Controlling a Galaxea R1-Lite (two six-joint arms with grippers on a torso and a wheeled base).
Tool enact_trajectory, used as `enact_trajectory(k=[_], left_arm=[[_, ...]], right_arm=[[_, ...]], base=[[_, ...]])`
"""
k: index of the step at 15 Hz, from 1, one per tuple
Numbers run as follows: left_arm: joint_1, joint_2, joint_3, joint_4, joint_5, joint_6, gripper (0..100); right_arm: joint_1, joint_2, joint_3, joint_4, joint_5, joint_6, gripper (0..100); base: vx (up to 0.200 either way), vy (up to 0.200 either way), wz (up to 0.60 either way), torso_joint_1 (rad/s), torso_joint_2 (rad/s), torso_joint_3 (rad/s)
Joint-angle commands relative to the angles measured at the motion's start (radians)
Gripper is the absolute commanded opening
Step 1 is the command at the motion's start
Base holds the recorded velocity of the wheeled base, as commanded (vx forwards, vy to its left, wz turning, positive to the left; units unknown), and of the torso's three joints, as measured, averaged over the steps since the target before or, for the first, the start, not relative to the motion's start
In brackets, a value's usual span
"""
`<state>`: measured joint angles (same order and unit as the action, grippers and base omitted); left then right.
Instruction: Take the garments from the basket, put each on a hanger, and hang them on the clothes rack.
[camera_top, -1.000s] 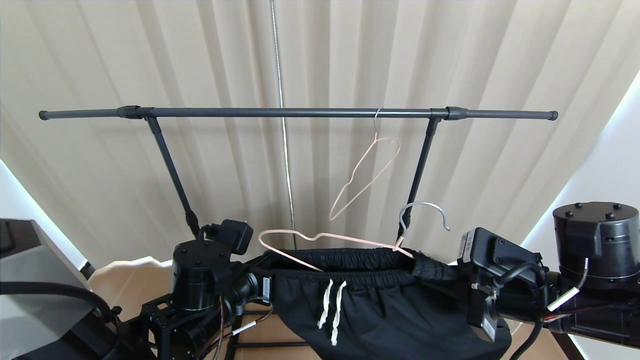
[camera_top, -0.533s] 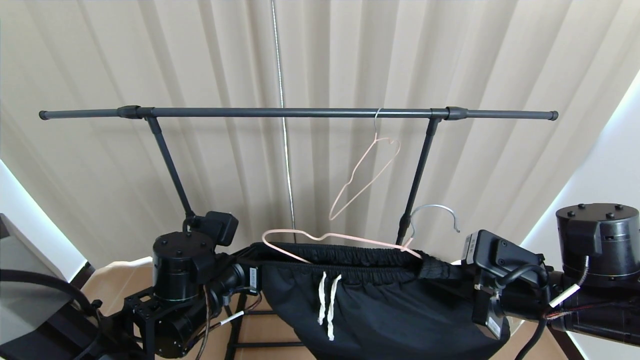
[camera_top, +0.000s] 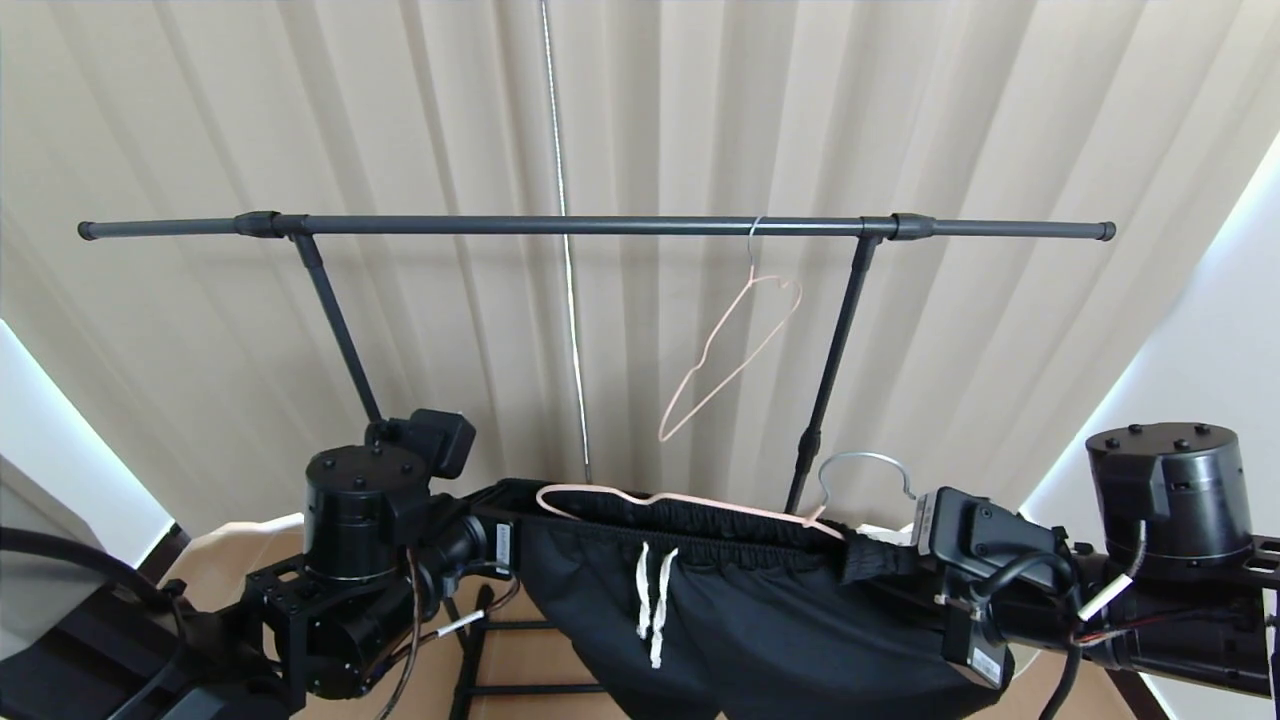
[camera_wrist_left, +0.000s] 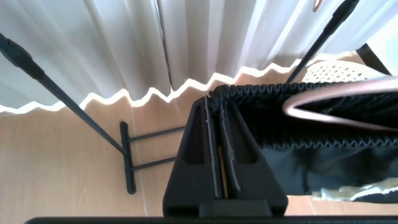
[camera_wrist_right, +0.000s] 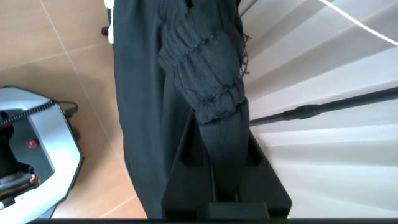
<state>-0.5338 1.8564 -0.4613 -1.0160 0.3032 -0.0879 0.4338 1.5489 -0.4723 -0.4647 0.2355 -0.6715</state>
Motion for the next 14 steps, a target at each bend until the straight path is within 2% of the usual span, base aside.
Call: enact_trajectory(k=[1,6,10,12,13,14], left_arm=[[-0.003,-0.026,-0.033,0.027,0.001,0.0,0],[-0.009,-0.074,-0.106,0.171,0.001,0.002,0],[-0.031,-0.128,-0.201,0.341,-0.001,0.002,0],[-0.054,-0.157,-0.286,0.487,-0.001,0.004,0],[-0.057,-0.16,-0.298,0.505,-0.001,0.004,0],[-0.074,-0.169,-0.366,0.6,-0.001,0.004,0]], right_arm=[[-0.001,0.039,0.001,0.0,0.001,-0.003,0],[-0.006,0.095,0.008,-0.003,-0.001,-0.033,0],[-0.007,0.123,0.009,-0.006,-0.001,-0.034,0],[-0.007,0.129,0.004,-0.006,-0.016,-0.034,0],[-0.007,0.129,0.004,-0.006,-0.018,-0.034,0],[-0.02,0.129,0.001,-0.009,-0.018,-0.034,0]], base=[[0.0,0.0,0.0,0.0,0.0,0.0],[0.0,0.0,0.0,0.0,0.0,0.0],[0.0,0.0,0.0,0.0,0.0,0.0],[0.0,0.0,0.0,0.0,0.0,0.0],[0.0,0.0,0.0,0.0,0.0,0.0],[0.0,0.0,0.0,0.0,0.0,0.0]])
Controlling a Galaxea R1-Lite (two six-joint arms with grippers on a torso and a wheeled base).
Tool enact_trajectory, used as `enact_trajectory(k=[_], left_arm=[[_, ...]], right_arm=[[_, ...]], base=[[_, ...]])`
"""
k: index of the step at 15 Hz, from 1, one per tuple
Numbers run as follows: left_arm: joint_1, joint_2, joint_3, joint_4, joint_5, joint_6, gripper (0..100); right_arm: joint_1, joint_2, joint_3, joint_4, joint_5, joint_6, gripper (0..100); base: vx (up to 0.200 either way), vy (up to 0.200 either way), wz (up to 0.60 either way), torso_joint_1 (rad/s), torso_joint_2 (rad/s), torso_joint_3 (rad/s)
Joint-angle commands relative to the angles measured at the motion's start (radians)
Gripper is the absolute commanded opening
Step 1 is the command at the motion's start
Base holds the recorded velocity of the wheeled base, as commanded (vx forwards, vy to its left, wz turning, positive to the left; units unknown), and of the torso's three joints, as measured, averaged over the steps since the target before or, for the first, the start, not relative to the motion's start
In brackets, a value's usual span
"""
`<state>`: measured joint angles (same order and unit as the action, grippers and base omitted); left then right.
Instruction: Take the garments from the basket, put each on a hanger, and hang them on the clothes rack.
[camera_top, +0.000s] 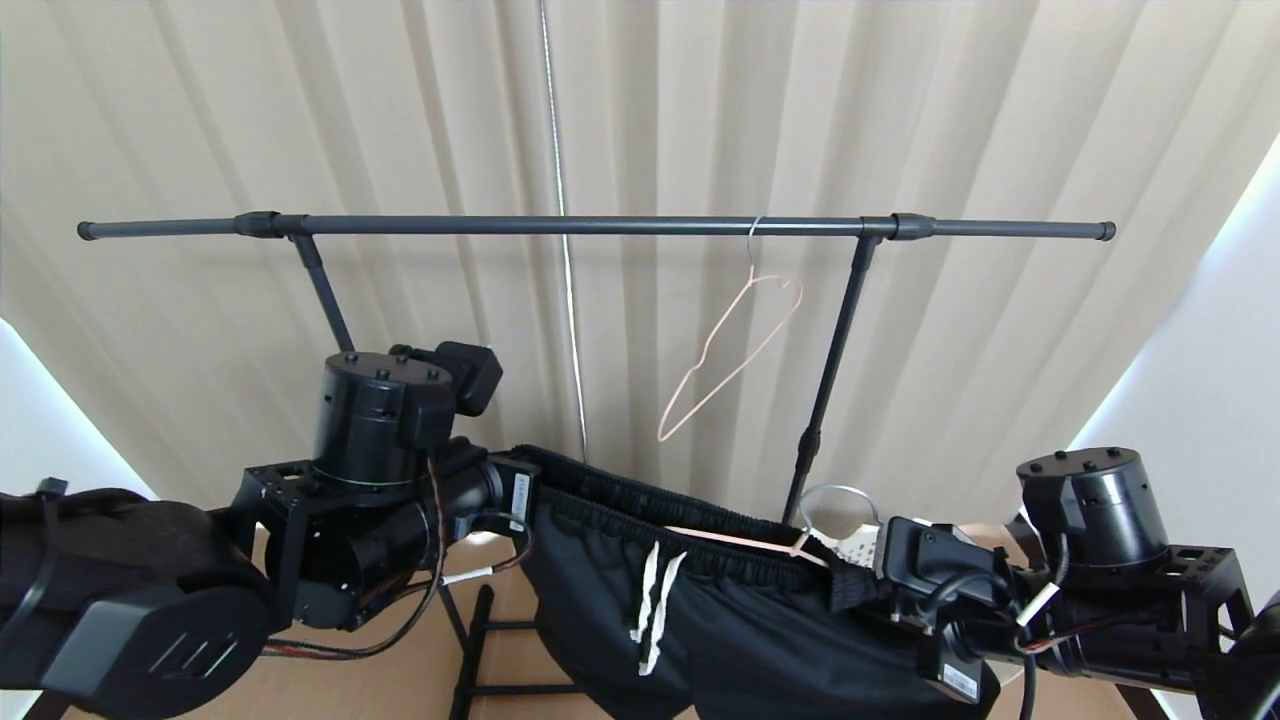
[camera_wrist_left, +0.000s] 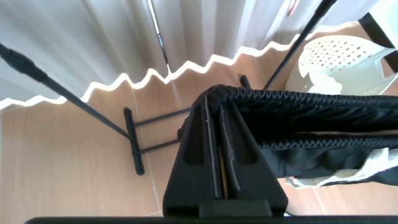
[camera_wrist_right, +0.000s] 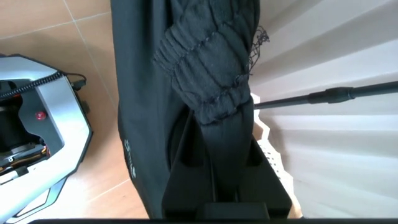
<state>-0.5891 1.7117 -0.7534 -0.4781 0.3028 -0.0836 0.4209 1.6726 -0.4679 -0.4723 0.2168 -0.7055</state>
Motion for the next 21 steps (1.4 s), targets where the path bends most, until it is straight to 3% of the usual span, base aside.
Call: enact_trajectory(k=[1,5,8,12,17,21], left_arm=[[-0.031,-0.026,-0.122,0.122,-0.001,-0.001,0],[-0.1,-0.037,-0.244,0.285,-0.001,0.001,0],[-0.155,-0.06,-0.261,0.349,-0.002,0.022,0],[-0.192,-0.104,-0.25,0.423,-0.004,0.061,0],[-0.224,-0.112,-0.216,0.452,-0.011,0.061,0],[-0.276,-0.104,-0.208,0.45,-0.045,0.038,0]], right_arm=[[-0.007,0.007,-0.005,-0.002,0.001,0.0,0],[-0.008,0.007,-0.017,-0.005,0.001,0.006,0],[-0.024,0.004,-0.046,-0.005,0.006,0.015,0],[-0.019,0.001,-0.103,-0.006,0.004,0.202,0],[0.015,0.006,-0.112,-0.12,0.004,0.334,0],[0.041,0.003,-0.103,-0.149,0.006,0.342,0]], base=[[0.0,0.0,0.0,0.0,0.0,0.0],[0.0,0.0,0.0,0.0,0.0,0.0],[0.0,0.0,0.0,0.0,0.0,0.0],[0.0,0.0,0.0,0.0,0.0,0.0],[0.0,0.0,0.0,0.0,0.0,0.0],[0.0,0.0,0.0,0.0,0.0,0.0]])
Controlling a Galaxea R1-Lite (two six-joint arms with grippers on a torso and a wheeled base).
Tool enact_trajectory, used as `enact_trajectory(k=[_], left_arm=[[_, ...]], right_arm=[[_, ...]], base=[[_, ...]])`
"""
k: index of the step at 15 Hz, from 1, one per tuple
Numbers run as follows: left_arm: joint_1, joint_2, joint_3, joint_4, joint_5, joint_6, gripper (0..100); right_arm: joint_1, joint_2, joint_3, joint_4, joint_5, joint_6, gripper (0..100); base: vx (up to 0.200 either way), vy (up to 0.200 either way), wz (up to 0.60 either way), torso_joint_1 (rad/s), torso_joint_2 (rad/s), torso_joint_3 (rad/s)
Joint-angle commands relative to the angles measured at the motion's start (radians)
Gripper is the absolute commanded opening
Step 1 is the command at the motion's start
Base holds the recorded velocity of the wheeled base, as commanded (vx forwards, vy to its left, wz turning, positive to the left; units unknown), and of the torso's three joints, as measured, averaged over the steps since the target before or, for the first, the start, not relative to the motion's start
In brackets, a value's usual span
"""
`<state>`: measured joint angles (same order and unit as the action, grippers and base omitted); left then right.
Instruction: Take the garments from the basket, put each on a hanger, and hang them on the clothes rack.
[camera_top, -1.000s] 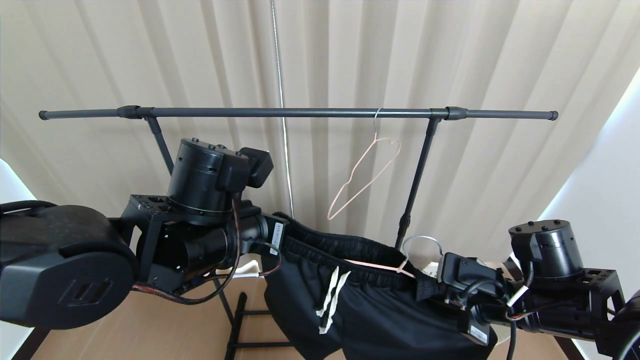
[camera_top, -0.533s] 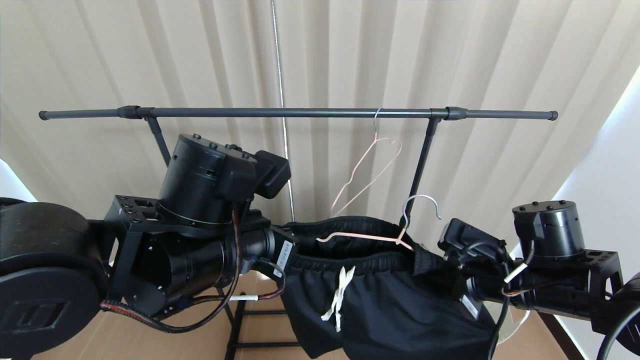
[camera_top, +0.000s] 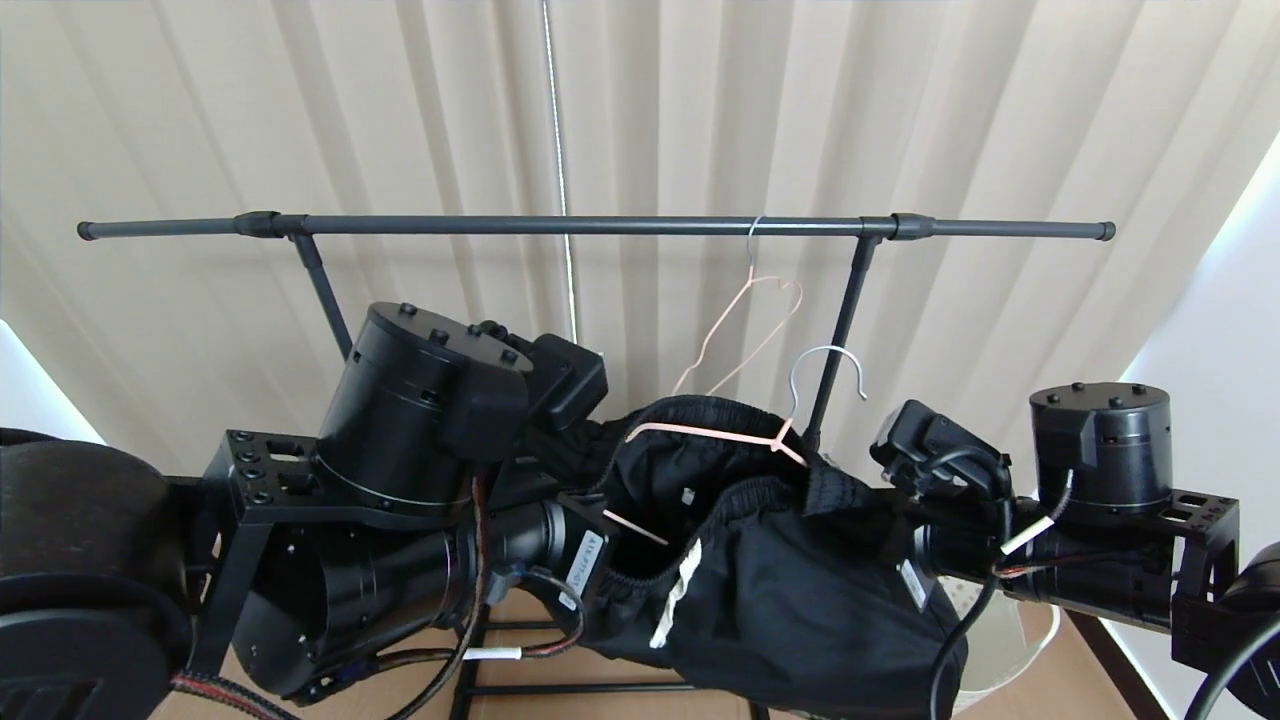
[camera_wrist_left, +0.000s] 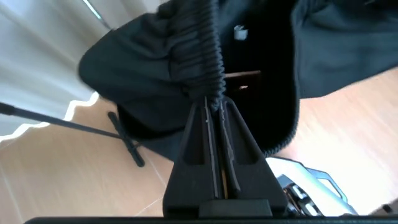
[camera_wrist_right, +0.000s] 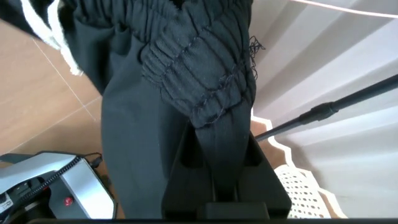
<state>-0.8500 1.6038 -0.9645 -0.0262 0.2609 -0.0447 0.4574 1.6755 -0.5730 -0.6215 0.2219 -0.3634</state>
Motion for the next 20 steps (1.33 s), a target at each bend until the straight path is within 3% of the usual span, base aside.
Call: enact_trajectory(k=[1,3,8,11,16,20], left_arm=[[-0.026,0.005,0.001,-0.003,-0.014,-0.018,0],[-0.047,0.024,-0.022,-0.003,-0.06,-0.072,0],[-0.049,0.039,-0.115,0.0,-0.088,-0.181,0],[-0.049,0.036,-0.1,0.0,-0.091,-0.182,0],[-0.047,0.042,0.015,-0.003,-0.066,-0.132,0],[-0.046,0.08,0.023,-0.006,-0.028,-0.118,0]], right_arm=[[0.006,0.0,0.005,-0.009,0.001,0.0,0],[0.024,0.003,0.019,-0.021,-0.001,-0.002,0],[0.044,0.026,0.028,-0.023,-0.004,-0.003,0],[0.044,0.024,0.022,-0.026,-0.003,-0.002,0],[0.032,0.024,0.045,-0.156,0.008,0.037,0],[0.032,0.024,0.071,-0.233,0.01,0.038,0]], base=[[0.0,0.0,0.0,0.0,0.0,0.0],[0.0,0.0,0.0,0.0,0.0,0.0],[0.0,0.0,0.0,0.0,0.0,0.0],[0.0,0.0,0.0,0.0,0.0,0.0],[0.0,0.0,0.0,0.0,0.0,0.0],[0.0,0.0,0.0,0.0,0.0,0.0]])
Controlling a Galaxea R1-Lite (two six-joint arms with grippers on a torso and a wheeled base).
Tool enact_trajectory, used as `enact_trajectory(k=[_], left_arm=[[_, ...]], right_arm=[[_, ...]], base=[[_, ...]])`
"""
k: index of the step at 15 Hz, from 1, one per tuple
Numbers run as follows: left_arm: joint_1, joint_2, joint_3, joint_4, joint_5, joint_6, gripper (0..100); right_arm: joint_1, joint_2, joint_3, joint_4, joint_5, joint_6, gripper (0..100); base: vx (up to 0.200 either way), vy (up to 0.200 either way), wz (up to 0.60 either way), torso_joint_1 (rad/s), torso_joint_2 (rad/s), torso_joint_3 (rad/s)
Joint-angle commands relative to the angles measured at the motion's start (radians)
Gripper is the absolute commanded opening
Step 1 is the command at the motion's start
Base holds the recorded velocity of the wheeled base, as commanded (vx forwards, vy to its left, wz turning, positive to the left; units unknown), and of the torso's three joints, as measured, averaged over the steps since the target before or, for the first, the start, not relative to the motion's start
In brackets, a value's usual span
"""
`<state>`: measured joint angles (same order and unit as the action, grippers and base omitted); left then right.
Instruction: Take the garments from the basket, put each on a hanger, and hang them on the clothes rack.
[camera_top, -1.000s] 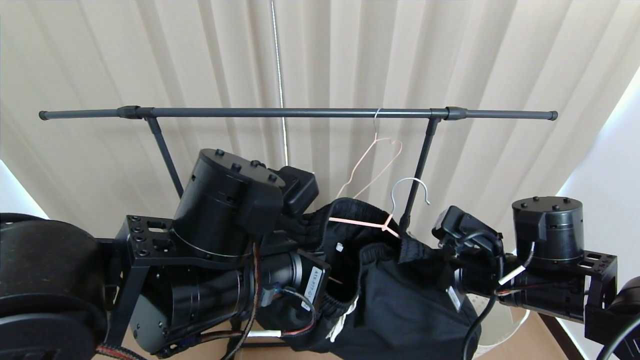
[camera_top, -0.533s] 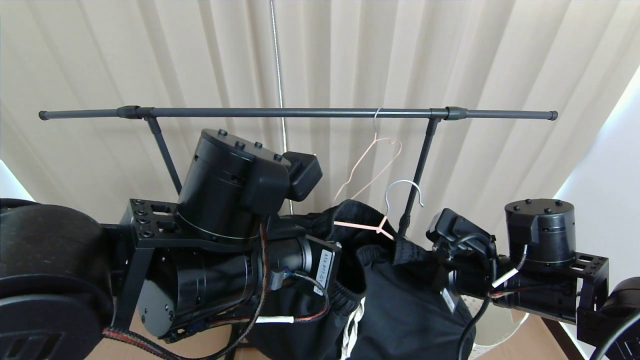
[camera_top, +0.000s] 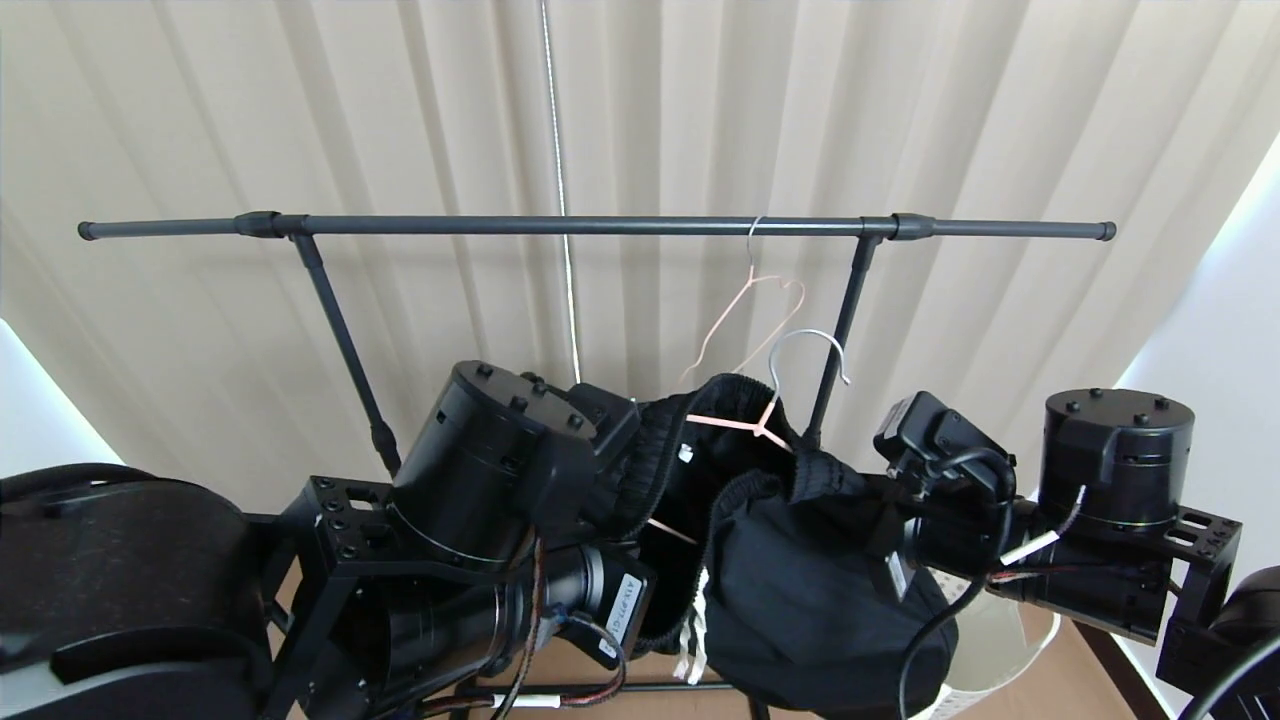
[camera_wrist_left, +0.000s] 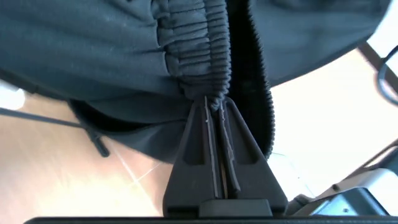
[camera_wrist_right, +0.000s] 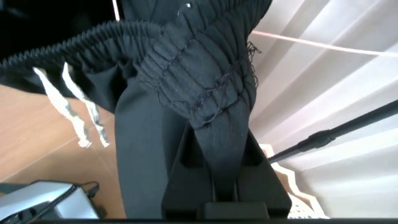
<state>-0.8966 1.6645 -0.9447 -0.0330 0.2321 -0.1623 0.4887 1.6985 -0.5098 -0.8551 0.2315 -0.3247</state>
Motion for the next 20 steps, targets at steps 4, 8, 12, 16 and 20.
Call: enact_trajectory(k=[4,8,12,16,20], left_arm=[[0.001,0.069,-0.02,-0.027,0.029,-0.006,0],[0.001,0.087,-0.022,-0.076,0.029,-0.005,0],[0.001,0.113,-0.04,-0.081,0.029,-0.006,0],[0.001,0.127,-0.057,-0.087,0.029,-0.008,0],[-0.001,0.138,-0.063,-0.1,0.029,-0.006,100]], right_arm=[[0.005,-0.005,0.04,-0.067,-0.001,-0.002,0],[0.019,-0.025,0.051,-0.068,-0.001,-0.004,0],[0.04,-0.056,0.063,-0.068,-0.003,-0.005,0],[0.054,-0.077,0.068,-0.068,-0.003,-0.007,0],[0.077,-0.096,0.077,-0.068,-0.006,-0.008,0]], base=[[0.0,0.0,0.0,0.0,0.0,0.0],[0.0,0.0,0.0,0.0,0.0,0.0],[0.0,0.0,0.0,0.0,0.0,0.0],[0.0,0.0,0.0,0.0,0.0,0.0],[0.0,0.0,0.0,0.0,0.0,0.0]])
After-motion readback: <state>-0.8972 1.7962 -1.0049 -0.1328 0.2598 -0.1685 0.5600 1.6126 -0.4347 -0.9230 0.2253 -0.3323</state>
